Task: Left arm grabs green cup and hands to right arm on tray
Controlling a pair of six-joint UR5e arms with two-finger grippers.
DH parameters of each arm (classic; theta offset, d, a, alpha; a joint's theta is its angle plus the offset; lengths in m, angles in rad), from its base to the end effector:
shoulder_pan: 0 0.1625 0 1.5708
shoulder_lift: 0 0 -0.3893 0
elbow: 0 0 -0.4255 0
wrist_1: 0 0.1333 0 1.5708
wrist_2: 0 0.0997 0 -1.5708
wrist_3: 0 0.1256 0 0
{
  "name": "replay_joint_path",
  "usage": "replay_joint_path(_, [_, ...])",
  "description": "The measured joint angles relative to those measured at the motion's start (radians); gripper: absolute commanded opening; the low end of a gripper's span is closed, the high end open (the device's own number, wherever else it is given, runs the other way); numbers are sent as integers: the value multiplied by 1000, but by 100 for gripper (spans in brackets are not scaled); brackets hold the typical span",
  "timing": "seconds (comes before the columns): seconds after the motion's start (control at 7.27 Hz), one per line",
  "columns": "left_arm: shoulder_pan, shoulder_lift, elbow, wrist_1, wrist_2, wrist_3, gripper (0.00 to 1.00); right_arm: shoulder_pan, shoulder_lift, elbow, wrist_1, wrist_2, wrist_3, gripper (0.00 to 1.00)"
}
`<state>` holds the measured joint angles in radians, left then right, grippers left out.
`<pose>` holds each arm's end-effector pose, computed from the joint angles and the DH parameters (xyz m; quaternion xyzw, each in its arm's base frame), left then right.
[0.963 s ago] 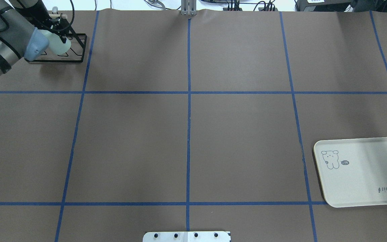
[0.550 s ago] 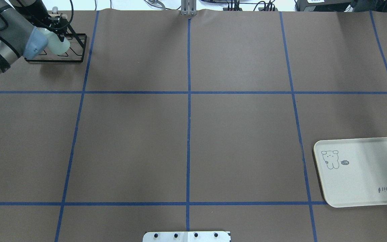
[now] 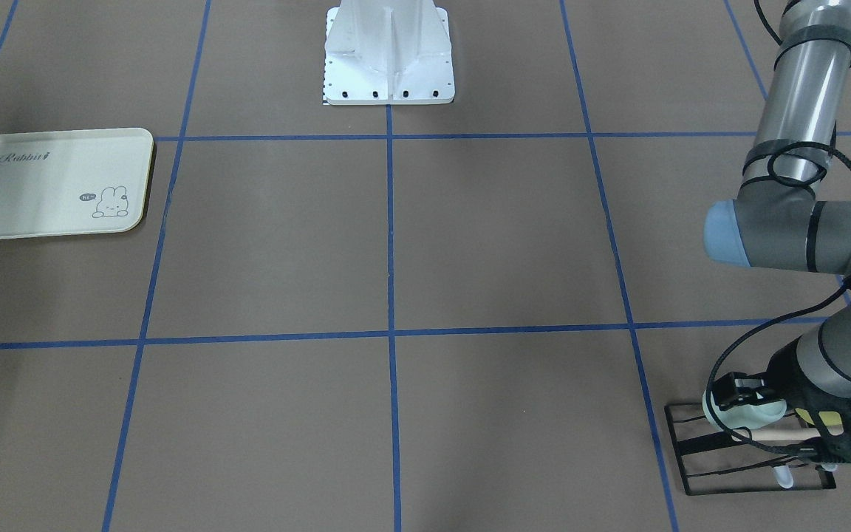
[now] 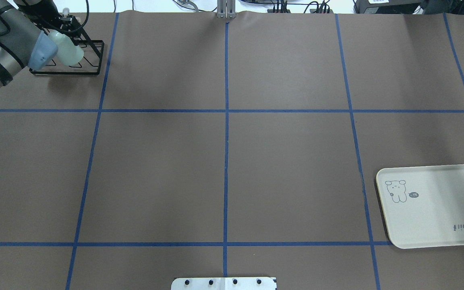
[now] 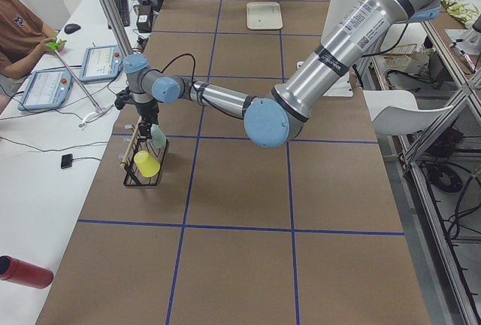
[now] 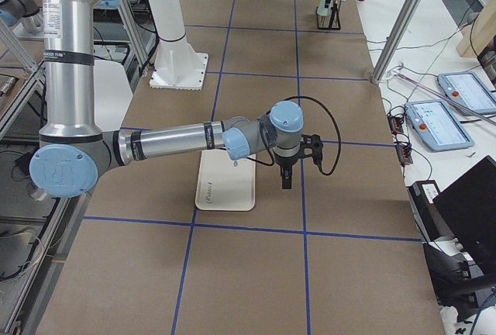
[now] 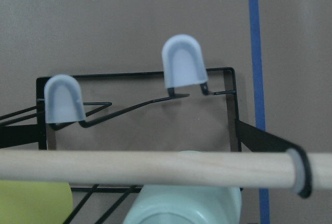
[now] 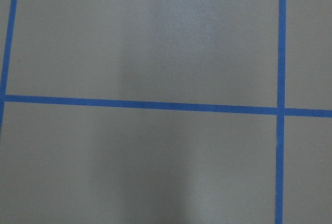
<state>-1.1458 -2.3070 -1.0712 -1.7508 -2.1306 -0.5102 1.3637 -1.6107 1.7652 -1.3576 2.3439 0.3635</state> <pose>0.2730 -0.7648 0.4082 0.0556 0.3309 0.0170 0.9419 -0.0644 -0.5283 0.5341 0.0582 -0.4033 0.0024 0.9132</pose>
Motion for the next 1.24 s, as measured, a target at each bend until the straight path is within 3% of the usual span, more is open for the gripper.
replay_joint_path(0.14, [0,-1,2,-6,10,0,21,0,0,0,0,0,0,100])
replay_joint_path(0.28, [0,-1,2,-8,15,0,0,0,1,0,0,0,0,100])
replay_joint_path(0.83, [-20,1,-55,16,10,2,0,0,2,4,0,1,0,100])
replay_joint_path(1.24, [-37,45,-232,144,-2,5,0,0,4,9,0,2,0,100])
